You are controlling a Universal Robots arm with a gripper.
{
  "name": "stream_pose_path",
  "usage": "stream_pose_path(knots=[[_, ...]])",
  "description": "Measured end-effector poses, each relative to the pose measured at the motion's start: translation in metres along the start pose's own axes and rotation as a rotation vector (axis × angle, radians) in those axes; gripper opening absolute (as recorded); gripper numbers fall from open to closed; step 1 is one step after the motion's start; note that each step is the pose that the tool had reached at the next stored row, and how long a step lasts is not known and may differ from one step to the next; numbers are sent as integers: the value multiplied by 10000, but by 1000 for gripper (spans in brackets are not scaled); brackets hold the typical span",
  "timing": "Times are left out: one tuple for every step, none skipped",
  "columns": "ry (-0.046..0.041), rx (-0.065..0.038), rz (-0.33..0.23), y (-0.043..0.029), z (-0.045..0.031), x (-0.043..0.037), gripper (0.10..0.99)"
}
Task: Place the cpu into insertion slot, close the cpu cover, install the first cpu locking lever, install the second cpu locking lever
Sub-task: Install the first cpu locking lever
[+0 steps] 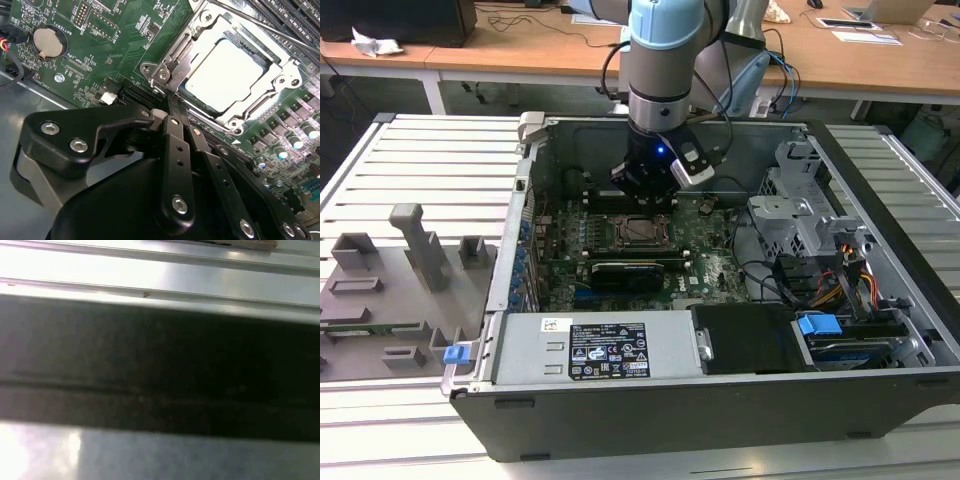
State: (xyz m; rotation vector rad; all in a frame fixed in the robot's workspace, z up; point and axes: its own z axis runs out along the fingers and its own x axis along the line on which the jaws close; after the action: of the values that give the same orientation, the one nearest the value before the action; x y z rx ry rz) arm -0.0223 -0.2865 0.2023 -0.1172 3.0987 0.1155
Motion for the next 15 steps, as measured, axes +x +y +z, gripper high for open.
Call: stream_pose_path(knots=[[1,2,0,-1,4,0,106],[2,5,0,-1,5,0,106],[4,7,1,-2,5,0,106],[3,3,0,-1,6,0,106],[0,-20,0,0,7,-1,106],[-2,-41,1,1,7,-1,106],[-4,-62,2,2,7,-1,106],[-5,-74,2,3,7,-1,106],[-6,-79,3,3,6,-1,106],[-6,-80,3,3,-1,-1,106],[-8,-83,3,5,-14,-2,106],[-5,-79,3,6,-37,-3,106],[-6,-79,3,9,-80,-5,106],[-5,-77,3,11,-106,-6,106],[-5,-79,2,11,-114,-6,106]])
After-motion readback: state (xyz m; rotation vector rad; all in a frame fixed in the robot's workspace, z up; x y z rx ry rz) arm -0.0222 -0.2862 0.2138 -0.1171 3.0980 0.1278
